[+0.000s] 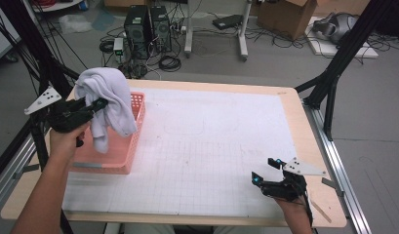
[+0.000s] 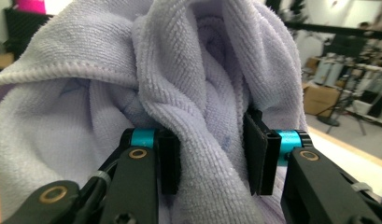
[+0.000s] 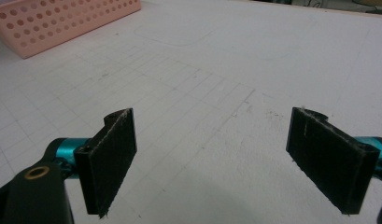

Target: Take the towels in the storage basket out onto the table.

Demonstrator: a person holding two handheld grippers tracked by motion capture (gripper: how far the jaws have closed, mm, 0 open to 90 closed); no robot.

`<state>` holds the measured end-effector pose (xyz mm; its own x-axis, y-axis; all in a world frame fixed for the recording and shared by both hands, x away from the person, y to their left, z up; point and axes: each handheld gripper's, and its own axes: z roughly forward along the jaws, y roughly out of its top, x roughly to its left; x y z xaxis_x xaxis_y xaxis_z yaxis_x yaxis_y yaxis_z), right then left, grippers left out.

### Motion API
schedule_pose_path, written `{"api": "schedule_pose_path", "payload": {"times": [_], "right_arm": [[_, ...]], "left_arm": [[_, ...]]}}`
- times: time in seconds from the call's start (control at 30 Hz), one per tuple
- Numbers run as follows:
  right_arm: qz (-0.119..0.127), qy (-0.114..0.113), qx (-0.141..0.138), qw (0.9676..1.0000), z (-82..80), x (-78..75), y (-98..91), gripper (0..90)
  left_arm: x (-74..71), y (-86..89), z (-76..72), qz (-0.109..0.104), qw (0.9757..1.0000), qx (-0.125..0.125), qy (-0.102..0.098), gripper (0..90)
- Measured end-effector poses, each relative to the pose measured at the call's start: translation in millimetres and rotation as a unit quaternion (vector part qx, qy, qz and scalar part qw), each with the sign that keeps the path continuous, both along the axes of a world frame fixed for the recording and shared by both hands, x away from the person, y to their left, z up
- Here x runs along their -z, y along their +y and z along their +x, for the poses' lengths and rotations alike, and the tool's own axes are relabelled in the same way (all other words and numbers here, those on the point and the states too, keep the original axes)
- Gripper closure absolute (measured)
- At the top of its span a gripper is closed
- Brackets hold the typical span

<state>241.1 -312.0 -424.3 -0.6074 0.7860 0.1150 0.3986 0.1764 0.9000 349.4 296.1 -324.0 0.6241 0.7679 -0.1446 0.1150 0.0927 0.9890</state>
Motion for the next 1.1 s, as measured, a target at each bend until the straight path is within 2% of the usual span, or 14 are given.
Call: {"api": "schedule_pose_path", "payload": {"times": [0.13, 0.27, 0.33, 0.5, 0.73, 0.8, 1.0, 1.1], "right_arm": [[-0.002, -0.004, 0.0, 1.0, 0.4, 0.1, -0.7, 14.7], [0.001, -0.004, -0.002, 1.0, 0.8, 0.0, -0.3, 14.7], [0.001, -0.004, -0.003, 1.0, 1.1, 0.1, 0.3, 14.7], [0.001, -0.004, -0.003, 1.0, 1.3, 0.2, 0.1, 14.7], [0.001, -0.003, -0.004, 1.0, 1.6, 0.4, 0.2, 14.7], [-0.001, -0.005, -0.005, 1.0, 1.9, 0.4, 0.3, 14.7], [-0.002, -0.006, -0.006, 1.0, 1.5, 0.1, 0.1, 14.7], [-0.001, -0.005, -0.005, 1.0, 1.4, 0.1, -0.3, 14.7]], "left_arm": [[-10.7, -7.9, -2.6, -0.005, 0.9992, 0.034, -0.019, 62.8], [-20.8, -22.5, -5.7, -0.008, 0.9971, 0.066, -0.038, 62.8], [-24.5, -30.6, -6.4, -0.013, 0.9958, 0.08, -0.042, 62.7], [-32.6, -51.2, -7.2, -0.01, 0.9928, 0.107, -0.051, 62.6], [-38.4, -86.1, -4.9, -0.003, 0.9893, 0.137, -0.049, 62.3], [-37.4, -96.9, -3.7, 0.005, 0.988, 0.148, -0.045, 62.2], [-27.8, -132.4, 0.8, 0.024, 0.9825, 0.181, -0.033, 62.2], [-18.4, -153.1, 4.8, 0.028, 0.9797, 0.197, -0.026, 62.0]]}}
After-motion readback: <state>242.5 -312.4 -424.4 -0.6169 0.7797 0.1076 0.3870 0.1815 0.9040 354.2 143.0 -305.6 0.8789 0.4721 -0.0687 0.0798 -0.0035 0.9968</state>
